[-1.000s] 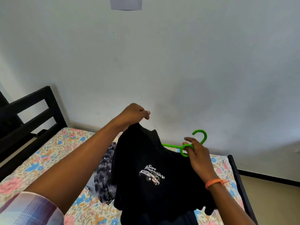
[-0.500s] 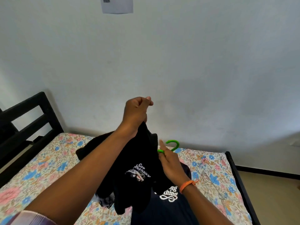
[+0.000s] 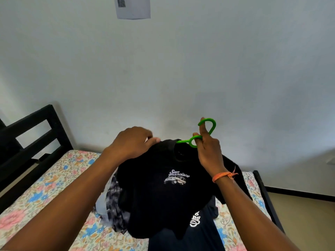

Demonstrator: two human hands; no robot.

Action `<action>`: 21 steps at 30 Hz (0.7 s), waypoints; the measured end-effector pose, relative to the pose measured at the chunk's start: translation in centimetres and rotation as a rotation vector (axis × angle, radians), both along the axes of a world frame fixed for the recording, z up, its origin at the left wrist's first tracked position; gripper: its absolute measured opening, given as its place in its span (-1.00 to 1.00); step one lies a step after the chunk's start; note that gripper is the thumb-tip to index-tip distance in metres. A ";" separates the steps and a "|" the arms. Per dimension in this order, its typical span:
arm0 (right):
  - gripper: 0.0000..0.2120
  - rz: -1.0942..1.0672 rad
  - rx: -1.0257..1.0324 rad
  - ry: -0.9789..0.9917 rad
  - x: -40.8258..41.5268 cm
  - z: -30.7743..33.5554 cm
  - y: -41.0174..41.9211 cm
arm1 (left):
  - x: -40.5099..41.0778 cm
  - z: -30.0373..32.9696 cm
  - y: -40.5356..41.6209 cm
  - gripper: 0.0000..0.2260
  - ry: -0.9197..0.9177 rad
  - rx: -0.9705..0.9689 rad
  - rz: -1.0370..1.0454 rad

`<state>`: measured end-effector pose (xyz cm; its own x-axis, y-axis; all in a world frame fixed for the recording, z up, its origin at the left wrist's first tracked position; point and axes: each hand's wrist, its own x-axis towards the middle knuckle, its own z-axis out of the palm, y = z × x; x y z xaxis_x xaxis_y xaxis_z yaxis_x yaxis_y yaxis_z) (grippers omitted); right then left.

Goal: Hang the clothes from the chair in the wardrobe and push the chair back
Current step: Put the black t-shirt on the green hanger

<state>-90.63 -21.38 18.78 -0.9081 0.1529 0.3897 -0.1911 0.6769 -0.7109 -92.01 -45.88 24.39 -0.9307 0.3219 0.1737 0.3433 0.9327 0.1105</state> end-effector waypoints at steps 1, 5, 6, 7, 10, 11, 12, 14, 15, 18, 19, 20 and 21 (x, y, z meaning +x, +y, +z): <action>-0.44 -0.005 0.036 0.016 0.2 0.4 0.1 | 0.0 -0.1 -0.4 -0.43 -0.043 -0.088 -0.007; -0.44 -0.084 0.125 0.074 0.9 1.4 1.3 | -0.7 -1.1 -2.8 -0.21 -0.139 -0.177 -0.043; -0.44 -0.114 0.139 0.068 1.0 1.7 1.7 | -0.8 -1.5 -3.3 -0.21 -0.182 -0.109 -0.061; -0.45 -0.148 0.156 0.052 1.1 2.1 2.1 | -0.9 -2.0 -3.6 -0.24 -0.228 -0.016 -0.077; -0.44 -0.244 0.236 -0.001 1.0 2.4 3.2 | -0.7 -3.6 -3.9 -0.32 -0.265 0.181 -0.115; -0.43 -0.272 0.254 -0.012 0.9 2.5 3.4 | -0.7 -4.1 -4.0 -0.31 -0.244 0.185 -0.128; -0.41 -0.293 0.263 -0.017 0.9 2.5 3.6 | -0.6 -4.4 -3.9 -0.30 -0.215 0.192 -0.140; -0.38 -0.310 0.277 -0.020 0.9 2.4 3.8 | -0.4 -4.7 -3.8 -0.32 -0.091 0.203 -0.132; -0.37 -0.306 0.288 -0.019 0.9 2.3 3.8 | -0.3 -4.5 -3.5 -0.35 0.041 0.186 -0.115; -0.37 -0.300 0.288 -0.012 0.9 1.9 3.8 | 0.0 -3.3 -2.0 -0.54 0.212 0.165 -0.202; -0.38 -0.310 0.270 -0.012 1.0 2.0 3.8 | 0.0 -2.9 -1.3 -0.56 0.118 0.144 -0.233; -0.40 -0.322 0.243 -0.014 1.1 2.1 3.8 | -0.1 -2.9 -0.9 -0.62 0.005 0.107 -0.235; -0.42 -0.330 0.218 -0.014 1.1 2.2 3.9 | -0.1 -3.0 -0.5 -0.73 -0.068 0.061 -0.220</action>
<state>-89.48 -17.43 20.98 -0.8292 0.3526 0.4336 0.0707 0.8359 -0.5444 -92.16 -46.37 21.43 -0.8496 0.5091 0.1382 0.5273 0.8273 0.1939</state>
